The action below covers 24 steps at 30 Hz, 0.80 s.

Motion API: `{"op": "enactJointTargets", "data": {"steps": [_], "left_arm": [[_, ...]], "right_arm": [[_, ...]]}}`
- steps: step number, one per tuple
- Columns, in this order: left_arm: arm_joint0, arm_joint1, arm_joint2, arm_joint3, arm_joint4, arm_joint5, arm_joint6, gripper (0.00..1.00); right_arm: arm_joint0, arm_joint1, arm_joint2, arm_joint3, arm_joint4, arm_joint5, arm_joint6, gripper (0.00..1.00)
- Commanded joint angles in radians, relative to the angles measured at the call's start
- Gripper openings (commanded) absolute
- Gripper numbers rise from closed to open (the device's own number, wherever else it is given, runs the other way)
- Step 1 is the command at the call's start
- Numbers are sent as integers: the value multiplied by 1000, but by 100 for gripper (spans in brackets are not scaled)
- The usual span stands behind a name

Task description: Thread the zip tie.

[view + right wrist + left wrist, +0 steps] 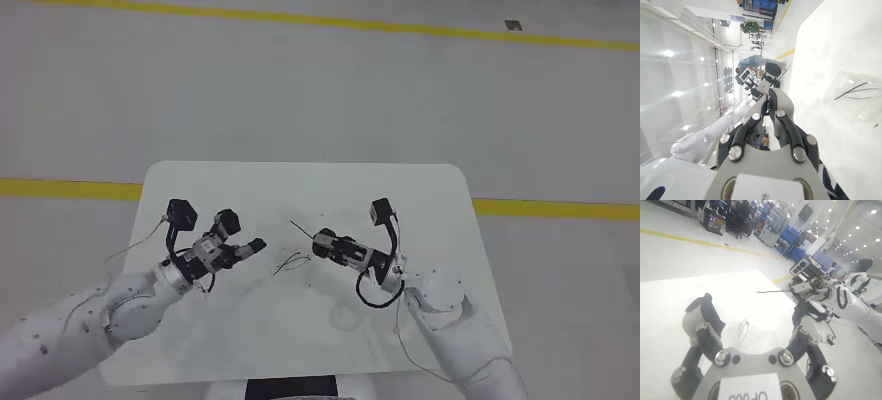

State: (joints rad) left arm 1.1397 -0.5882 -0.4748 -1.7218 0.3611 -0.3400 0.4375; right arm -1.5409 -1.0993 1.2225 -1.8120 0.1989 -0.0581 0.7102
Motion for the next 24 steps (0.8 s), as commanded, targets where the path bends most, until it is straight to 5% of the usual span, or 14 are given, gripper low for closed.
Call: {"op": "enactJointTargets", "data": {"steps": [1,4,15,24], "left_arm": [[0,0,0,0,0,0,0,100],[3,-1,0,1,-11,0,-5,100],[-19,-7,-5,-45,-280,0,-158,100],[-35,-25,-76,-21,-481,0,-371,100]], "right_arm": [[0,0,0,0,0,0,0,0],[-1,-1,-3,1,-2,0,-13,0],[-26,10,39,9,29,-82,53,0],[-29,15,57,17,61,-106,84,0]]}}
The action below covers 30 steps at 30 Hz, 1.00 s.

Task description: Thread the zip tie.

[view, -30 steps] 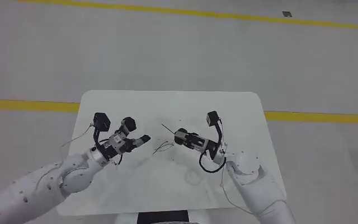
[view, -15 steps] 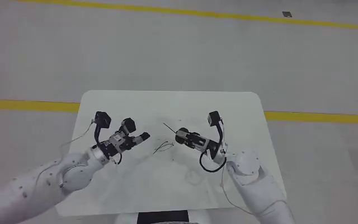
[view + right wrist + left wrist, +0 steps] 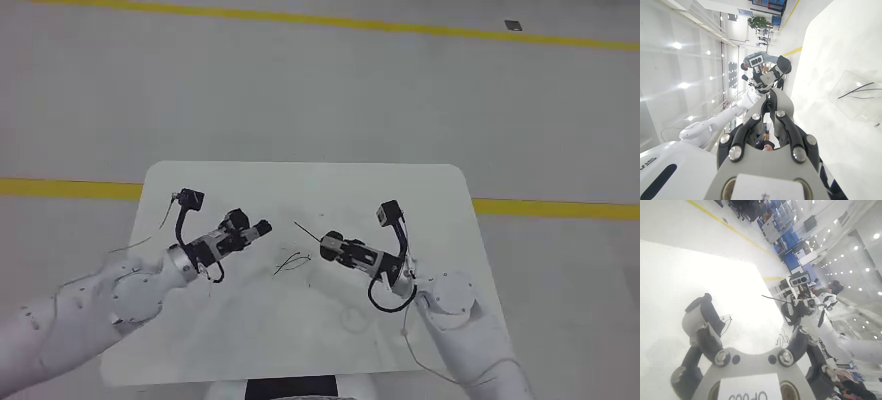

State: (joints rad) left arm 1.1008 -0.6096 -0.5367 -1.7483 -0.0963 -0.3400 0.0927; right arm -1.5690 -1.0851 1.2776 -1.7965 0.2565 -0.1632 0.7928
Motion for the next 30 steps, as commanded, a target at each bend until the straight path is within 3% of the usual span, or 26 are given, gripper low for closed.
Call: {"op": "enactJointTargets", "data": {"steps": [1,8,12,14,25,28,30], "left_arm": [[8,-7,-27,6,-39,0,-60,100],[72,-52,-168,55,-162,0,-318,100],[131,-98,-281,82,-212,0,-497,100],[159,-121,-335,112,-218,0,-549,100],[160,-121,-334,110,-219,0,-550,100],[156,-127,-328,121,-296,0,-634,100],[146,-132,-326,134,-361,0,-735,100]], "right_arm": [[-2,1,4,2,5,-2,2,0],[-8,3,9,5,15,-7,-1,0],[-7,4,8,7,20,-8,-1,0],[-7,3,7,11,24,1,-15,0],[-9,2,8,12,37,5,-28,0],[-10,2,1,10,24,6,-44,0],[-10,3,0,13,22,-6,-27,0]]}}
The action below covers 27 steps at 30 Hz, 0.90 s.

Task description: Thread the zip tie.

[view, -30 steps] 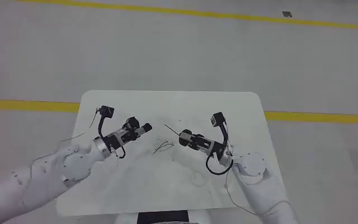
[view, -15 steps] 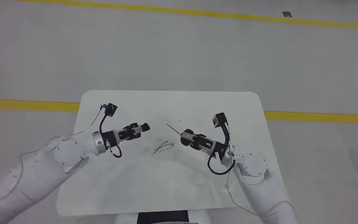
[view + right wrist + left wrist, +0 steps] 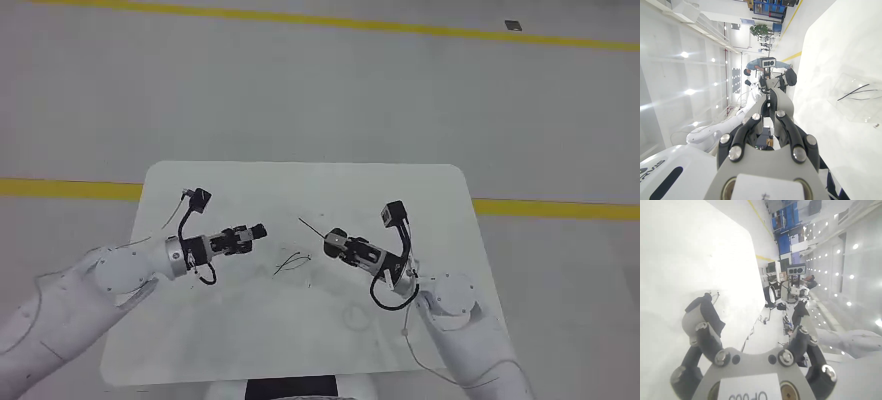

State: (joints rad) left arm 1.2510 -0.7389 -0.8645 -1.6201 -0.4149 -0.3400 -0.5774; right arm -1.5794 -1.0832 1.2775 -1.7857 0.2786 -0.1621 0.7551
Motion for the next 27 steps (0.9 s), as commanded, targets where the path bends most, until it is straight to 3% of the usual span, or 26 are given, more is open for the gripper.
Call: {"op": "enactJointTargets", "data": {"steps": [1,3,7,15,27], "left_arm": [[-11,-6,-3,14,-73,0,-107,100],[-15,-15,-13,36,-144,0,-196,100],[-20,-37,-40,89,-210,0,-314,100],[-28,-97,-98,175,-260,0,-544,100],[-25,-104,-99,186,-251,0,-535,100]], "right_arm": [[1,1,1,5,2,-14,19,0],[3,3,3,12,13,-26,53,0],[12,7,6,26,33,-36,123,0],[49,11,-16,75,113,-18,264,0],[54,9,-30,81,146,-15,270,0]]}}
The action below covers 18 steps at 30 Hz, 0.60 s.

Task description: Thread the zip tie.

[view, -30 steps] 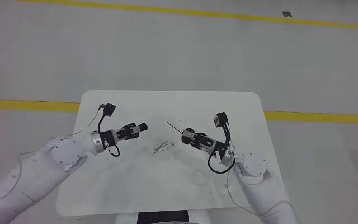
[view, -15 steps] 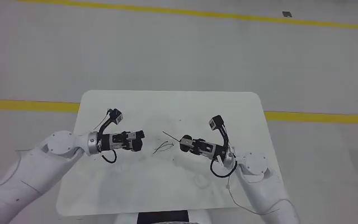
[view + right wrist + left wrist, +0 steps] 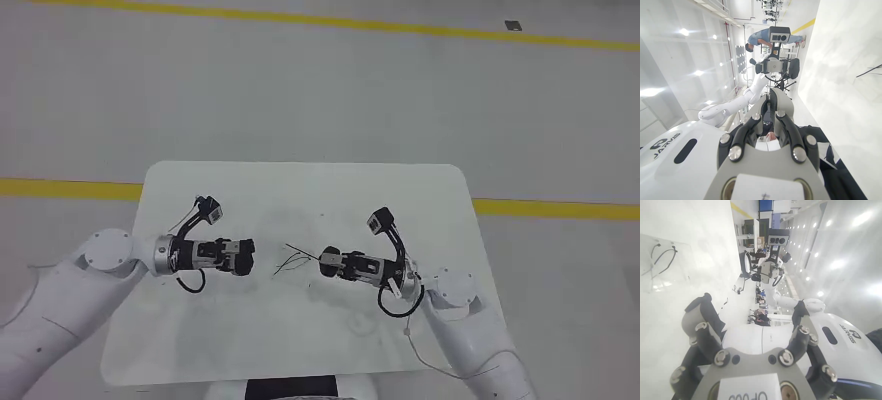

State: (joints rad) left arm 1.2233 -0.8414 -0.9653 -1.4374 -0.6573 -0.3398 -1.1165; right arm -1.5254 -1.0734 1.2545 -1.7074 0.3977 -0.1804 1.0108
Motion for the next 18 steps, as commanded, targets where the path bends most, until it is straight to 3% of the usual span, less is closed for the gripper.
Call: {"op": "enactJointTargets", "data": {"steps": [1,3,7,10,18], "left_arm": [[1,-3,4,10,-18,0,-8,100],[-7,-7,10,12,-55,0,-93,100],[-25,-21,-2,62,-146,0,-259,100],[-30,-30,16,62,-176,0,-274,100],[-60,-34,77,57,-223,0,-274,100]], "right_arm": [[6,-2,-13,13,60,3,39,0],[25,-5,-29,42,129,-9,108,0],[61,-10,-69,91,188,-17,202,0],[81,-13,-95,115,210,-19,236,0],[125,-26,-161,157,230,-23,249,0]]}}
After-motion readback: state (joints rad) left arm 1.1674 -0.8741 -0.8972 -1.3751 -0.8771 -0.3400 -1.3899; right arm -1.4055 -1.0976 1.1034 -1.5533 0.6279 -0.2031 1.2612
